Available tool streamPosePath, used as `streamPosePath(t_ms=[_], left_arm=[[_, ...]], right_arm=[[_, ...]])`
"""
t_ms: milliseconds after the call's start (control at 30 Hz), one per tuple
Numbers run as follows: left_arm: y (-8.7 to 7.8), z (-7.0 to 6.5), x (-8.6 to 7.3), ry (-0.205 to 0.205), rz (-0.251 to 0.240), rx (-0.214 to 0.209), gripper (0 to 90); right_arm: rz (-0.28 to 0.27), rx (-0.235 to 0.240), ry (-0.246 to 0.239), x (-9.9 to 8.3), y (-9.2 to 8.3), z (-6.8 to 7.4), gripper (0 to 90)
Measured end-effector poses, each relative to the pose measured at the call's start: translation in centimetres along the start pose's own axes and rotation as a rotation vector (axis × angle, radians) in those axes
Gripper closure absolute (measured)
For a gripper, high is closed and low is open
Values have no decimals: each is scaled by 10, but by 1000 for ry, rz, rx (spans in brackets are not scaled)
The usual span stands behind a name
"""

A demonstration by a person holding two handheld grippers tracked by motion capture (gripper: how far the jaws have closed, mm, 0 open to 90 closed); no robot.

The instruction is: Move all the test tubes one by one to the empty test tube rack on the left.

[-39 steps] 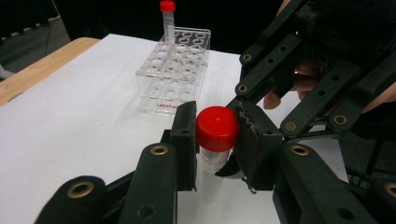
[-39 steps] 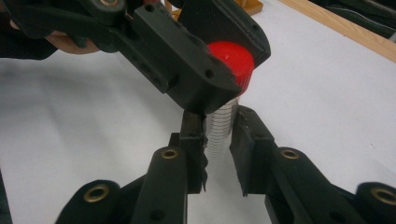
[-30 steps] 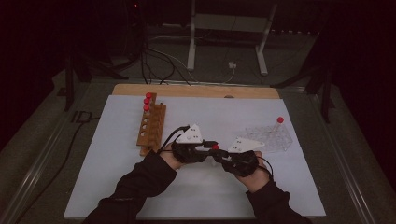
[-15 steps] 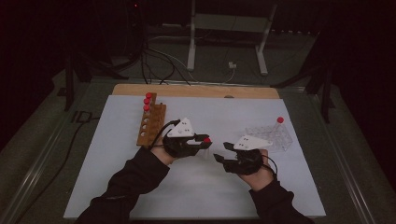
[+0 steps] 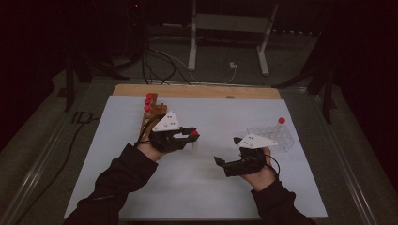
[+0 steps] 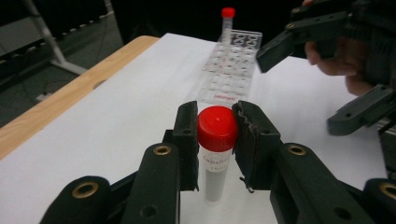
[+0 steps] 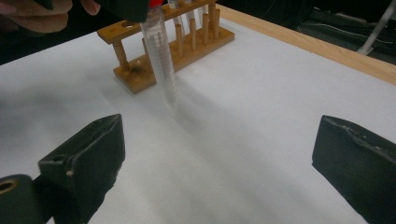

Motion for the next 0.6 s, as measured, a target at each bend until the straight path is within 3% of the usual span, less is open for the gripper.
streamPosePath(t_ms=[200,600], left_arm=[[-14,18,4,-7,0,52,721],[-44,66,11,-39,-17,190,721]], right_arm=[[-17,18,20,2,-3,-1,0],[-15,18,6,1,-1,0,0]])
Point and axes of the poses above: each handheld gripper's, and its own axes: y roughly forward along the jaws, x roughly out of its top, z roughly to its left, the point moved 10 cm from there along y, roughly forward along the jaws, and after that the axes turned 2 degrees about -z, right-handed, at the moved point
